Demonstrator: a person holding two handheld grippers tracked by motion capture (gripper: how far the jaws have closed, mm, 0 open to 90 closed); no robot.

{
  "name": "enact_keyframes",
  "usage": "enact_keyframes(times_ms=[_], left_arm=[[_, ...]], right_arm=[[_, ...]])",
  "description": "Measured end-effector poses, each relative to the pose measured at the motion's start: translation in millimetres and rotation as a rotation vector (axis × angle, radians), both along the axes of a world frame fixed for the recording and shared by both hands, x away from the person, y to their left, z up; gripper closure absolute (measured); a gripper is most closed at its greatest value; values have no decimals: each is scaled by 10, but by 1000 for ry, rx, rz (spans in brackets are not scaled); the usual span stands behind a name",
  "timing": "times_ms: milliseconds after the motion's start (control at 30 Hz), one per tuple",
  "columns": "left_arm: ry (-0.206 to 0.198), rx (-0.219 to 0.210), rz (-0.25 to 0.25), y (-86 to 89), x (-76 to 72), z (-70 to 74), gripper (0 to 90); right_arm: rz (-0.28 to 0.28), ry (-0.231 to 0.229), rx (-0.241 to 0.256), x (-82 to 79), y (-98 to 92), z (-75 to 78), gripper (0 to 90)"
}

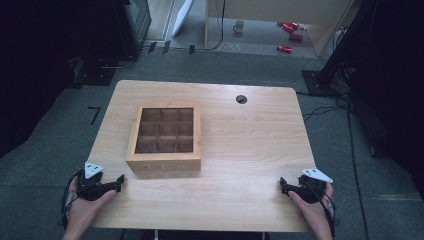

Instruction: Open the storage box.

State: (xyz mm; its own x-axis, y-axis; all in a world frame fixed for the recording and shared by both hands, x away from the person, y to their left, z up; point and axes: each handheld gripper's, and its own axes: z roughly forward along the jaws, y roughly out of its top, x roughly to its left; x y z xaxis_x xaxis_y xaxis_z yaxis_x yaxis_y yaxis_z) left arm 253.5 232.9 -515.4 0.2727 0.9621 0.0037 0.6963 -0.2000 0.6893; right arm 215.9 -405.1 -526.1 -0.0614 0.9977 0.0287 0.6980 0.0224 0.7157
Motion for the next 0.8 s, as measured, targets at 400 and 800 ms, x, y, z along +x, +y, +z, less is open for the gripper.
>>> enact_keyframes(times_ms=[400,800], left_arm=[[-63,-110,-47,-49,-32,191,134],[-104,-170,-108,-233,-21,348,149]], right_arm=[[-14,-6,11,9,7,3,37],[-20,-49,54,30,155,115,96]])
